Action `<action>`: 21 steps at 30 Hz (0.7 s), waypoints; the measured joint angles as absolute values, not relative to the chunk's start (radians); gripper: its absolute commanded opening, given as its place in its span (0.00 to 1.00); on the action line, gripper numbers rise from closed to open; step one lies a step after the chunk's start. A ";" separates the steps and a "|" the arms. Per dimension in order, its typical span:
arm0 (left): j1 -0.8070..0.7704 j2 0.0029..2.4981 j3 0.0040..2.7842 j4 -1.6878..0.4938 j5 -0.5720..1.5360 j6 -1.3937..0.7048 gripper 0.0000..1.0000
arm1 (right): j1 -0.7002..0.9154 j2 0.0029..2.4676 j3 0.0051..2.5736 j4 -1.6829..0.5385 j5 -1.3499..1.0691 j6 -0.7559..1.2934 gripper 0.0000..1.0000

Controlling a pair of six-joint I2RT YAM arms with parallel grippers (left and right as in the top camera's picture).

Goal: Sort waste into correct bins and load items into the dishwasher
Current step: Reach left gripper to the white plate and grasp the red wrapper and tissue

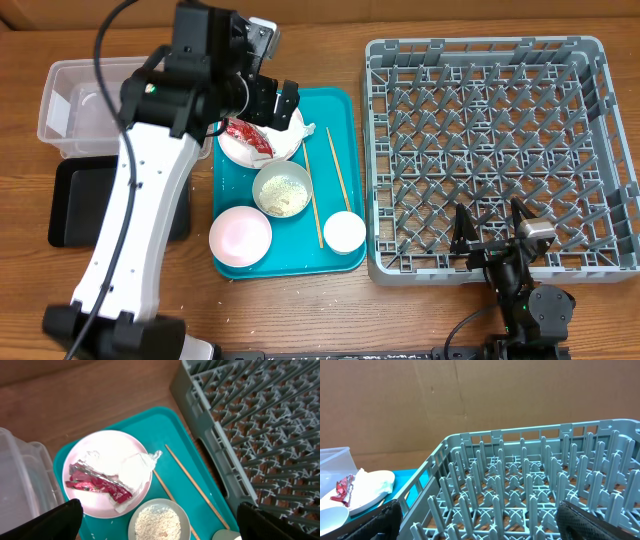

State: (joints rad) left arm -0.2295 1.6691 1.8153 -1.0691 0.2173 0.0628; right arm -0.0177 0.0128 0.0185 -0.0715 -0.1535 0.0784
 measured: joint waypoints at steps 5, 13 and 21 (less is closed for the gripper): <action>-0.230 1.779 1.817 -1.067 0.227 0.062 0.89 | -0.018 0.013 0.019 -0.072 -0.154 0.078 1.00; -0.230 1.933 1.817 -1.036 0.116 -0.226 0.79 | -0.018 0.013 0.019 -0.072 -0.154 0.078 1.00; -0.230 2.070 1.819 -0.972 0.021 -0.447 0.97 | -0.018 0.013 0.019 -0.072 -0.154 0.078 1.00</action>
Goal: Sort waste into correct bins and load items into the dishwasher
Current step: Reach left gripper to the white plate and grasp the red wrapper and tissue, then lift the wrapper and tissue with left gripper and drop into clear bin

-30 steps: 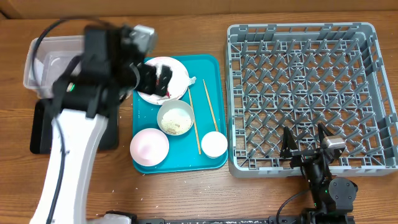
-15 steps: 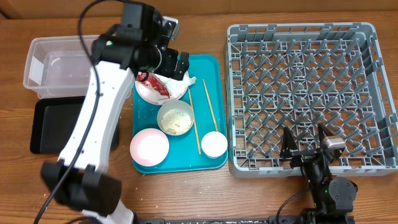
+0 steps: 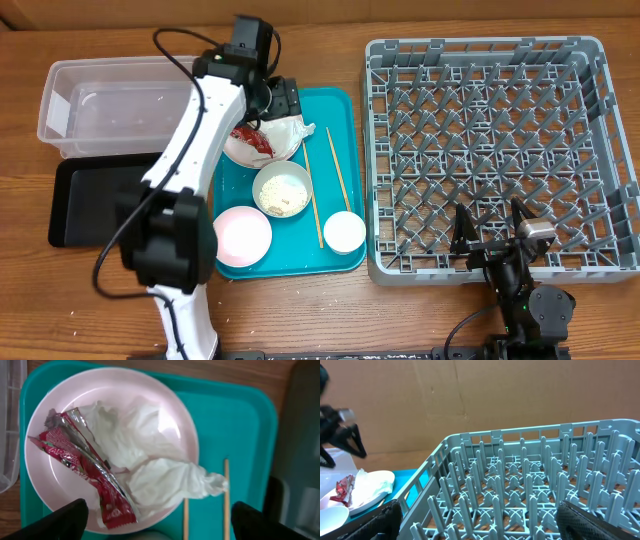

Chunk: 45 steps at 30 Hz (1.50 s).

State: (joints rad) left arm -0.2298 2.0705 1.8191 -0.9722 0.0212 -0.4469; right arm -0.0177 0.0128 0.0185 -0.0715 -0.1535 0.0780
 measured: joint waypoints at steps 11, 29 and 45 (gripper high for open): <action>-0.229 2.245 1.819 -0.968 -0.051 -0.513 0.95 | -0.018 0.013 0.019 -0.072 -0.154 0.079 1.00; -0.235 2.296 1.835 -0.946 -0.086 -0.519 0.04 | -0.018 0.013 0.019 -0.071 -0.154 0.078 1.00; -0.153 2.335 2.605 -1.564 -0.056 -0.377 0.04 | -0.018 0.013 0.019 -0.071 -0.154 0.079 1.00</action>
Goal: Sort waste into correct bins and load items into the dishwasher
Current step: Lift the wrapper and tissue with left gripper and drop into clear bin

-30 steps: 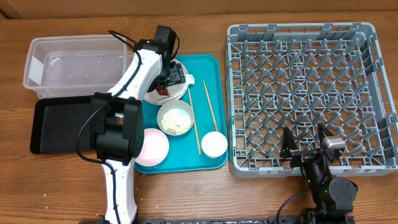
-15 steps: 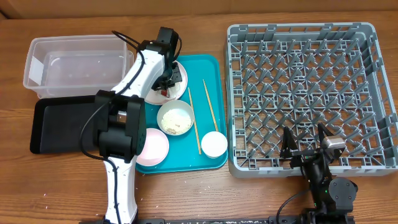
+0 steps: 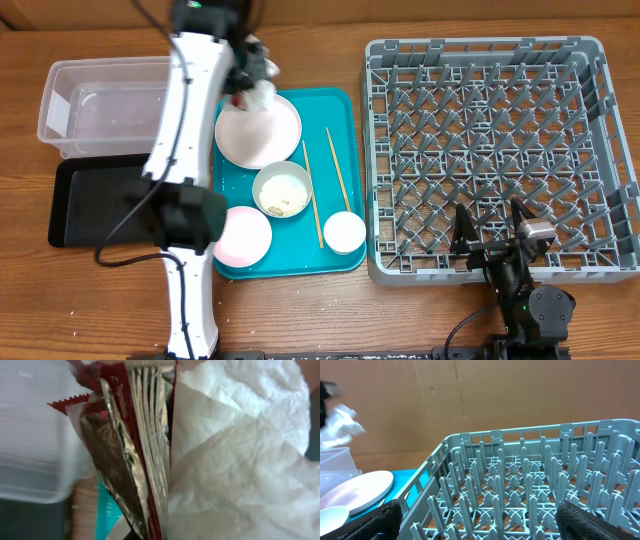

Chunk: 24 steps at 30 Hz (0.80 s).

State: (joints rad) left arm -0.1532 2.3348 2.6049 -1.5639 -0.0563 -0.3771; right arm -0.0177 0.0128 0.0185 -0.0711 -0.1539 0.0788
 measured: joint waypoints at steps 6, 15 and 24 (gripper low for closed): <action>0.049 2.326 2.639 -1.589 -0.057 -0.366 0.05 | -0.018 0.013 0.019 -0.071 -0.154 0.079 1.00; 0.263 2.327 2.382 -1.407 -0.064 -0.355 0.63 | -0.018 0.013 0.019 -0.072 -0.154 0.078 1.00; 0.262 2.334 2.301 -1.353 -0.048 -0.266 0.95 | -0.018 0.013 0.019 -0.072 -0.154 0.078 1.00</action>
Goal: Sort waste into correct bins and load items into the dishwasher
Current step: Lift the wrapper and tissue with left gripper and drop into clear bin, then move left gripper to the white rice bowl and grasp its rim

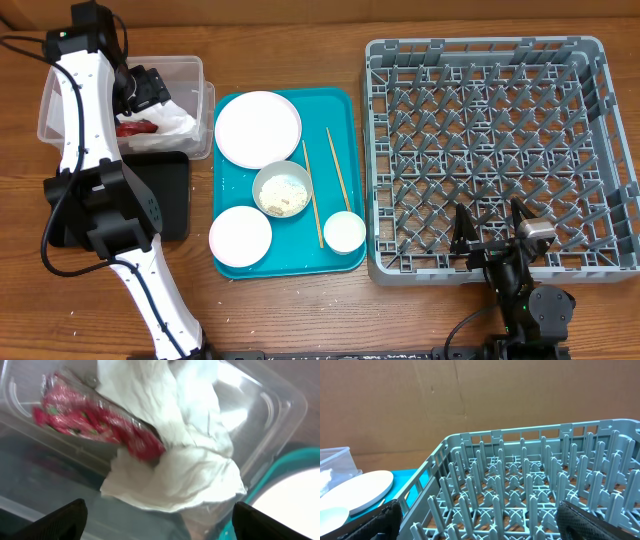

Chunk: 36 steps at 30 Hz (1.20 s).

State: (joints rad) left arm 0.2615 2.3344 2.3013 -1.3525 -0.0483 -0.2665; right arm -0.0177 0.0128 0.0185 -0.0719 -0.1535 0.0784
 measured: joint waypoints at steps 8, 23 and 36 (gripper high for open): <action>0.262 2.338 2.516 -1.592 0.023 -0.229 0.90 | -0.018 0.013 0.019 -0.072 -0.154 0.078 1.00; -0.023 1.969 2.287 -1.684 0.098 -0.178 0.90 | -0.018 0.013 0.019 -0.071 -0.154 0.078 1.00; -0.420 1.965 1.745 -1.190 0.101 -0.241 0.84 | -0.018 0.013 0.019 -0.072 -0.154 0.078 1.00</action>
